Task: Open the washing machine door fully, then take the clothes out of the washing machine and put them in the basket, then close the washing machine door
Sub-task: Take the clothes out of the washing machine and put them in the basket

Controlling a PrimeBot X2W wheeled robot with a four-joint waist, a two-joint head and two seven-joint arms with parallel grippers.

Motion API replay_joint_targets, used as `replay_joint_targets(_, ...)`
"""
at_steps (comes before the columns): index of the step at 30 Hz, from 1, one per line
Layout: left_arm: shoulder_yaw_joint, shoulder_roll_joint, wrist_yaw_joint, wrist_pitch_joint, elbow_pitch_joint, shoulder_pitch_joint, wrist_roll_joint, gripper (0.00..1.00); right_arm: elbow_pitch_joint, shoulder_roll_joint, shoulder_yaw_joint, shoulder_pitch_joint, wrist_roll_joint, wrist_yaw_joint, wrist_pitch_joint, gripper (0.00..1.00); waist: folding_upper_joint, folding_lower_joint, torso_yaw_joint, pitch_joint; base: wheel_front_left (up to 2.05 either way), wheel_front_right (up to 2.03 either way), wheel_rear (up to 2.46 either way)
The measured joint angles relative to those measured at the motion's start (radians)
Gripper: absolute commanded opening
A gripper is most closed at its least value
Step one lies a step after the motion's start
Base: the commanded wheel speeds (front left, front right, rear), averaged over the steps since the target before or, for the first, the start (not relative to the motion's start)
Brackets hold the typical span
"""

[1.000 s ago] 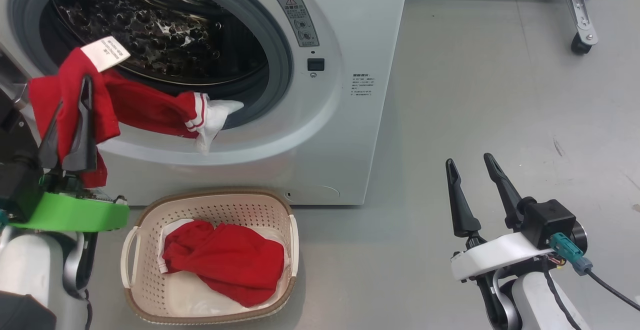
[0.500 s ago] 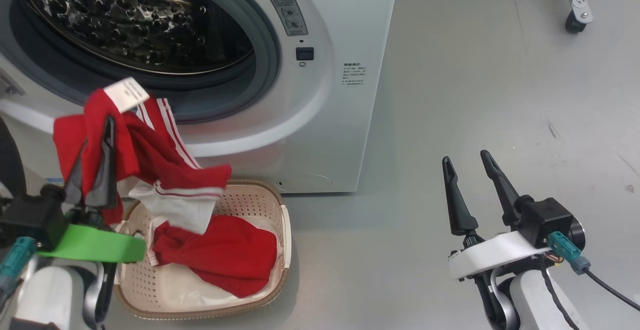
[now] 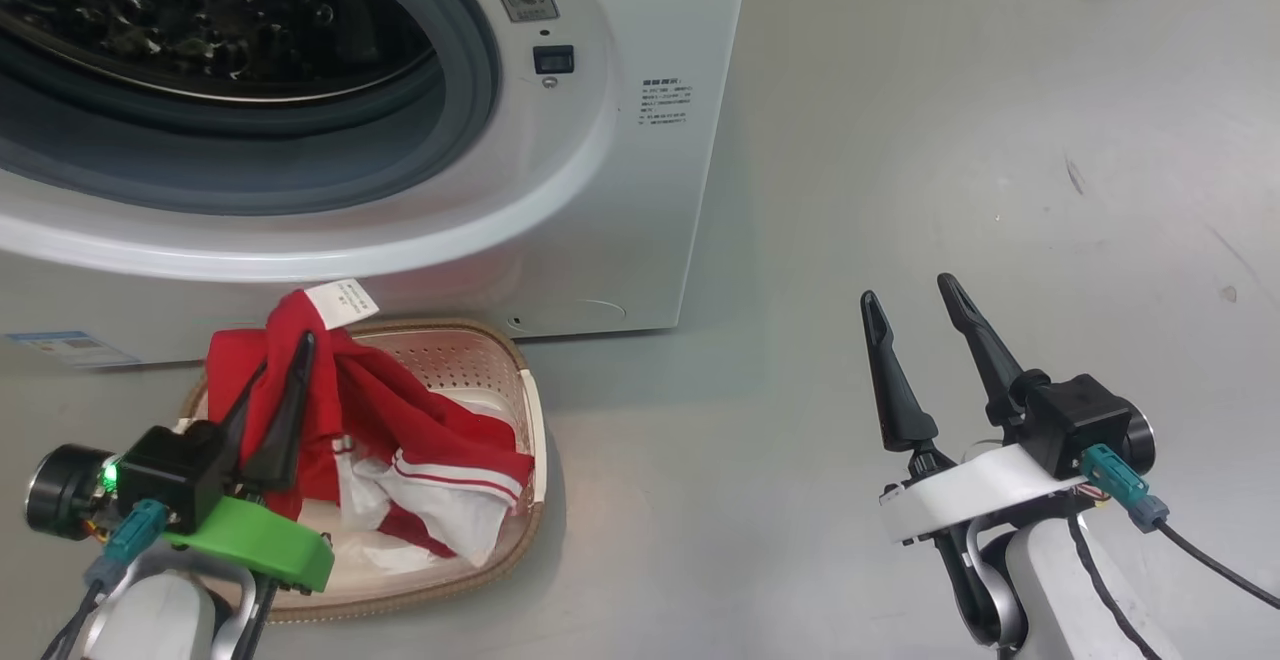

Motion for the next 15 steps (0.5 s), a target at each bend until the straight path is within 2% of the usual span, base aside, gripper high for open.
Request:
replay_joint_targets(10, -0.039, 0.048, -0.005, 0.002, 0.099, -0.035, -0.005, 0.0, -0.012, 0.0, 0.016, -0.035, 0.0, -0.001, 0.0, 1.0, 0.0001, 0.0, -0.049, 0.084, 0.0, 0.0, 0.0)
replay_joint_targets(15, -0.041, 0.053, -0.006, 0.011, 0.168, -0.078, -0.02, 0.0, -0.019, 0.0, 0.02, -0.047, 0.0, -0.004, 0.0, 1.0, 0.0, 0.0, -0.069, 0.126, 0.0, 0.0, 0.0)
